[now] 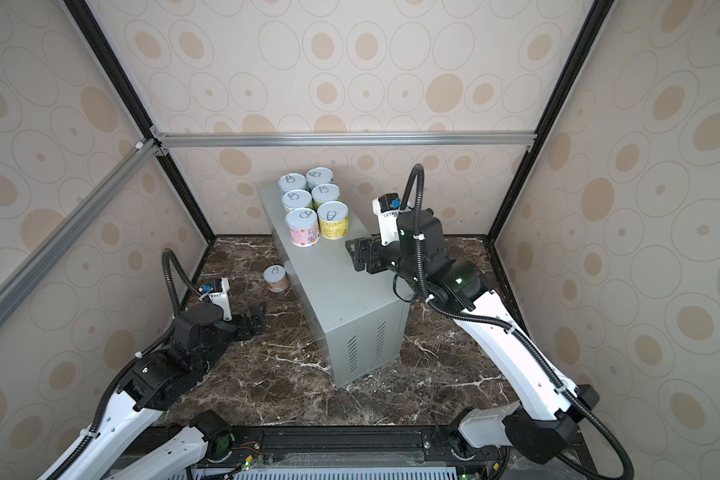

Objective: Place and organize the canned foods onto the counter

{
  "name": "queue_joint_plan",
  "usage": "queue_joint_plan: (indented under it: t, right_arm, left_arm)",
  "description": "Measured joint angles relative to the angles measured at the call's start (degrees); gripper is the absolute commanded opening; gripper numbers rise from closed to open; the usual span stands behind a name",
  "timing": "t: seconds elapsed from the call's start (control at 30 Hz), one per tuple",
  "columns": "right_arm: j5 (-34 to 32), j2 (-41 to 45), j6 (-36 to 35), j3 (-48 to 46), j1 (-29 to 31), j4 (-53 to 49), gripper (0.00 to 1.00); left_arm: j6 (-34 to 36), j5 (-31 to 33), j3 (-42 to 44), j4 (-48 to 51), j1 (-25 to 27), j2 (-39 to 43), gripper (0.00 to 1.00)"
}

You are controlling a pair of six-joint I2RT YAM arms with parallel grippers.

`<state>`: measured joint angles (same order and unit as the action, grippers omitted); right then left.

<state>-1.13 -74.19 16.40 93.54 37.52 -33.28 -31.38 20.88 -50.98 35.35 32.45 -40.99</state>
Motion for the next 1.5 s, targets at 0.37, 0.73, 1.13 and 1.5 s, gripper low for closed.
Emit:
queue_joint_plan:
  t: [0.37,0.73,1.13,1.5]
  right_arm:
    - [-7.58,18.47,5.25,-19.93,-8.26,-3.04,0.91]
    - [-0.87,26.93,15.63,-45.09,-18.64,2.21,0.93]
    - [2.23,25.09,16.70,-54.84,-18.91,6.56,0.97]
    - [2.19,24.87,14.82,-57.29,-19.02,7.65,0.97]
  left_arm:
    - [-7.80,3.61,-6.84,14.25,-1.09,-6.01,0.99]
    - [-16.70,3.63,-9.55,26.18,-13.11,-15.28,0.99]
    - [-21.70,2.36,-0.61,26.86,-30.64,-17.57,0.99]
    - [-22.95,0.90,6.62,23.26,-46.03,-23.17,0.99]
